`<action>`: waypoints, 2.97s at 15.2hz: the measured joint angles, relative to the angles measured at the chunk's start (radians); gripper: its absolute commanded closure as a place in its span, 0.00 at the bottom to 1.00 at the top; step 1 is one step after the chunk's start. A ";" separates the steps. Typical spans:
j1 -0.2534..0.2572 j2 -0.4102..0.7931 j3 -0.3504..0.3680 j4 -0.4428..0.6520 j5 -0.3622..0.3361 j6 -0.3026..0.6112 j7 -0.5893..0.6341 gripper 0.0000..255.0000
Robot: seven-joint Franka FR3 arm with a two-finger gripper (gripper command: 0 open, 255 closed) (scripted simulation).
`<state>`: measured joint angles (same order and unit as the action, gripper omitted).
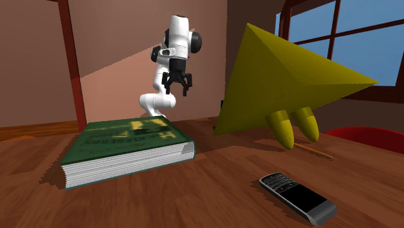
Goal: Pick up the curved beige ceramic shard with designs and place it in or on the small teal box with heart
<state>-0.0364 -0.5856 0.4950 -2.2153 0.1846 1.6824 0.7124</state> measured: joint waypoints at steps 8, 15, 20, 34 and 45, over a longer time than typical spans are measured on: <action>-0.074 0.286 0.244 0.189 -0.034 0.059 0.379 0.00; -0.064 0.682 0.410 0.466 -0.264 0.040 0.782 0.00; -0.029 0.757 0.414 0.501 -0.328 -0.012 0.870 0.00; -0.029 0.766 0.413 0.434 -0.333 0.094 0.883 1.00; -0.033 0.771 0.412 0.435 -0.326 0.121 0.874 0.00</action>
<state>-0.0689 0.1856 0.9066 -1.7802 -0.1416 1.8032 1.5863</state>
